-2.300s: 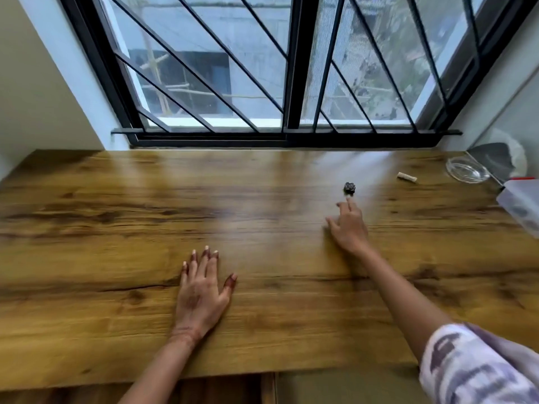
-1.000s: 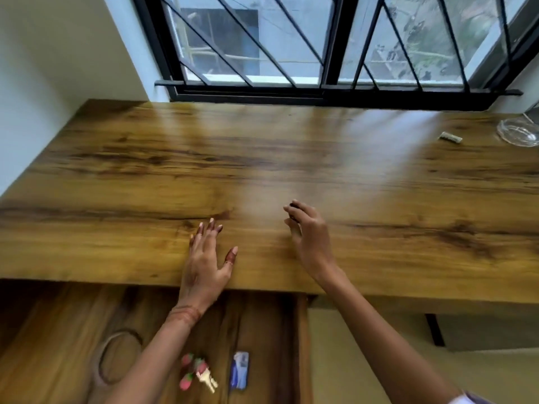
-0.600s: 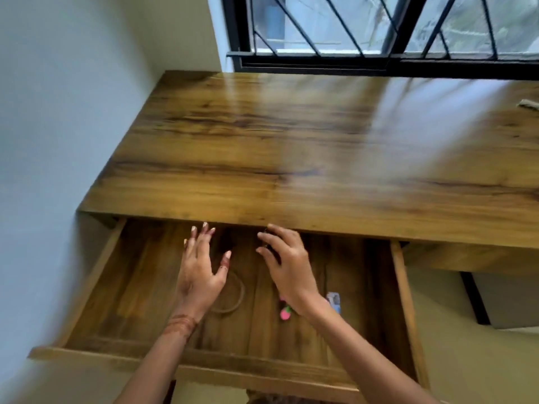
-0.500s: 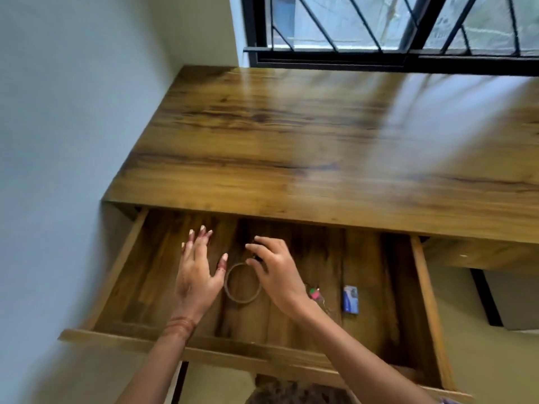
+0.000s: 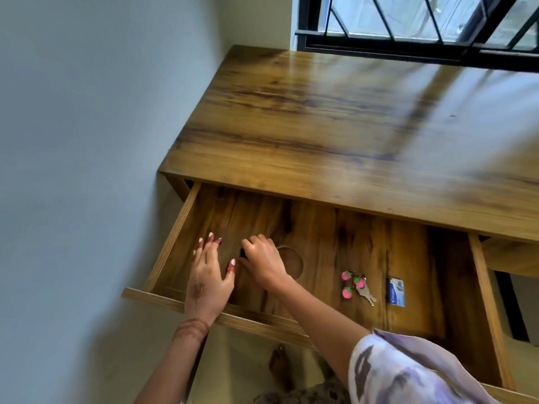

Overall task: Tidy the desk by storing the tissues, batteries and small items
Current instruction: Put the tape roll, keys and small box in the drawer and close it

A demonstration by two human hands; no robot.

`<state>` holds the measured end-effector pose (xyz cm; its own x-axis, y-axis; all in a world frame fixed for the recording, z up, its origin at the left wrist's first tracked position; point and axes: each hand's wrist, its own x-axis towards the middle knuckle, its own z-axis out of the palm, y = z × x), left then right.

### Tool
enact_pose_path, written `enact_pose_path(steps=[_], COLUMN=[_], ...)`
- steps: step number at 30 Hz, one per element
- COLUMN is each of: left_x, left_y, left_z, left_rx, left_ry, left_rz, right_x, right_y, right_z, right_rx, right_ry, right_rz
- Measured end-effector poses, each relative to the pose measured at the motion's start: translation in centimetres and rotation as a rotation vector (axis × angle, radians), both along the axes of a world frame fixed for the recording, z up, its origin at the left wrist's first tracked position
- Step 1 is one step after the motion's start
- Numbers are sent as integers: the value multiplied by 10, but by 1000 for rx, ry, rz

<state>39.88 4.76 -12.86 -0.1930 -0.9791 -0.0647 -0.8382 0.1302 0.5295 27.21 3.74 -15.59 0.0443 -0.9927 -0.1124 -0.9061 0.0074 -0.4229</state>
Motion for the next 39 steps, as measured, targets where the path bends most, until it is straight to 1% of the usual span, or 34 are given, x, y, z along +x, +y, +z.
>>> enact_pose_path(steps=[5, 9, 13, 15, 21, 25, 27, 31, 35, 39], left_x=[-1, 0, -1, -2, -12, -16, -15, -11, -10, -14], left_y=[-1, 0, 6, 12, 51, 81, 98, 117, 114, 106], left_z=[-3, -1, 2, 5, 6, -1, -6, -18, -24, -26], left_rx=[5, 16, -34, -57, -106, -182, -208, -248, -222, -225], left_ry=[-31, -20, -37, -50, -107, -220, -232, -288, -320, -390], left_rz=[-29, 1, -37, -75, -168, -280, -358, -442, -462, -453], right_x=[3, 2, -10, -23, -69, -86, -91, -104, -118, -127], right_y=[3, 14, 40, 60, 147, 202, 234, 288, 294, 287], right_z=[-11, -12, -1, 8, 35, 44, 40, 24, 14, 7], right_rx=[48, -20, -145, -176, -101, -109, -123, -52, -16, -56], right_ry=[67, 44, -29, -79, -63, 24, 86, 202, 274, 345], right_rz=[-7, -22, -147, -216, -417, -471, -497, -545, -546, -557])
